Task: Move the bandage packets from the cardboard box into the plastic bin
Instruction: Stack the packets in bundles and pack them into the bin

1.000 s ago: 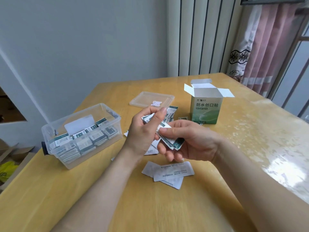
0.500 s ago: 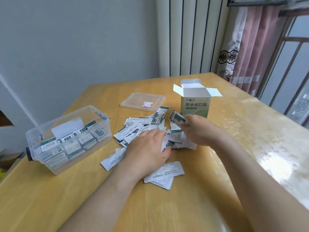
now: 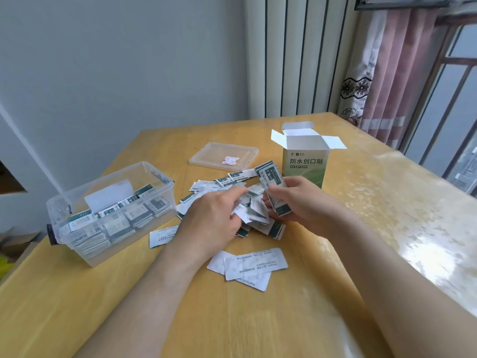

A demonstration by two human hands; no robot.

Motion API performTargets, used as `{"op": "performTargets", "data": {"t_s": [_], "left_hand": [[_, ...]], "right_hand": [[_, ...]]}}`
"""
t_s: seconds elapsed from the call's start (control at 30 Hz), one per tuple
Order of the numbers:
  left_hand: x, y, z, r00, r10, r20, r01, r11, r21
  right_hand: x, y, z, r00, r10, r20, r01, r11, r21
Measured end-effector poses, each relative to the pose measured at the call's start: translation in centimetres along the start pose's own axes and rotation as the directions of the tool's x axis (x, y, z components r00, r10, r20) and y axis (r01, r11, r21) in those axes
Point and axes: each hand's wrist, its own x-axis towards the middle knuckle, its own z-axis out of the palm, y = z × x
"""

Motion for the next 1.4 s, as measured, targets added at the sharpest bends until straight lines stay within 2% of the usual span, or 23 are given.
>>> {"op": "performTargets", "data": {"t_s": [0.13, 0.23, 0.27, 0.33, 0.37, 0.43, 0.5, 0.6, 0.67, 0.8, 1.03, 1.13, 1.17, 1.2, 1.23, 1.3, 1.33, 1.37, 1.4], "left_hand": [[0.3, 0.3, 0.6, 0.975, 0.220, -0.041, -0.219, 0.975, 0.037], [0.5, 0.3, 0.8, 0.925, 0.303, -0.229, -0.315, 0.949, -0.014], [0.4, 0.6, 0.5, 0.923, 0.247, -0.295, -0.290, 0.950, -0.112], [0.5, 1.0, -0.5, 0.942, -0.005, -0.335, -0.144, 0.897, -0.419], [0.6, 1.1, -1.0, 0.947, -0.139, -0.289, -0.055, 0.818, -0.572], [0.8, 1.1, -1.6, 0.936, -0.320, -0.150, 0.079, 0.605, -0.792], [0.8, 1.1, -1.7, 0.916, -0.401, -0.030, 0.158, 0.428, -0.890], [0.8, 1.0, -1.4, 0.902, -0.430, 0.035, 0.194, 0.333, -0.923], [0.8, 0.9, -1.1, 0.899, -0.437, 0.035, 0.196, 0.331, -0.923], [0.8, 0.6, -0.9, 0.887, -0.461, -0.035, 0.190, 0.431, -0.882], [0.9, -0.3, -1.2, 0.890, -0.416, -0.184, 0.136, 0.629, -0.766], [1.0, -0.5, -1.6, 0.877, -0.418, -0.239, 0.121, 0.673, -0.730], [1.0, -0.6, -2.0, 0.874, -0.424, -0.238, 0.125, 0.669, -0.733], [1.1, -0.8, -2.4, 0.876, -0.437, -0.203, 0.130, 0.620, -0.774], [1.0, -0.9, -3.0, 0.891, -0.437, -0.124, 0.131, 0.510, -0.850], [0.8, -1.1, -4.0, 0.937, -0.337, 0.096, 0.171, 0.202, -0.964], [0.6, -1.1, -4.2, 0.950, -0.270, 0.157, 0.202, 0.150, -0.968], [0.6, -0.9, -4.1, 0.956, -0.235, 0.178, 0.226, 0.199, -0.953], [0.6, -0.7, -3.7, 0.958, -0.230, 0.168, 0.234, 0.298, -0.925]], "right_hand": [[0.1, 0.1, 0.0, 0.999, 0.014, 0.041, -0.017, 0.997, 0.078], [0.2, 0.0, -0.2, 0.998, -0.039, -0.045, 0.041, 0.997, 0.058], [0.3, -0.1, -0.4, 0.992, -0.078, -0.096, 0.081, 0.996, 0.035], [0.2, -0.4, -0.8, 0.974, -0.137, -0.178, 0.140, 0.990, 0.007], [0.2, -0.4, -0.9, 0.971, -0.141, -0.194, 0.145, 0.989, 0.005], [0.1, -0.5, -0.8, 0.982, -0.101, -0.160, 0.108, 0.993, 0.036], [-0.2, -0.5, -0.1, 0.997, -0.021, -0.070, 0.026, 0.997, 0.070], [-0.6, -0.7, 0.6, 0.991, 0.069, 0.116, -0.086, 0.986, 0.142], [-0.8, -0.8, 0.8, 0.967, 0.091, 0.237, -0.139, 0.971, 0.195], [-0.9, -0.6, 0.9, 0.927, 0.068, 0.369, -0.147, 0.971, 0.189], [-0.8, -0.5, 0.6, 0.948, 0.033, 0.316, -0.081, 0.987, 0.142], [-0.9, -0.6, 0.5, 0.957, 0.022, 0.288, -0.066, 0.988, 0.142], [-0.9, -0.6, 0.5, 0.961, 0.019, 0.276, -0.059, 0.988, 0.139], [-1.0, -0.6, 0.4, 0.965, 0.018, 0.262, -0.056, 0.989, 0.138], [-1.0, -0.6, 0.3, 0.969, 0.020, 0.248, -0.057, 0.988, 0.142], [-0.9, -0.6, 0.4, 0.973, 0.030, 0.229, -0.069, 0.984, 0.163], [-0.9, -0.6, 0.5, 0.974, 0.038, 0.225, -0.077, 0.982, 0.170], [-0.9, -0.6, 0.7, 0.973, 0.048, 0.225, -0.089, 0.980, 0.177], [-0.8, -0.5, 0.9, 0.972, 0.059, 0.229, -0.104, 0.976, 0.191]]}}
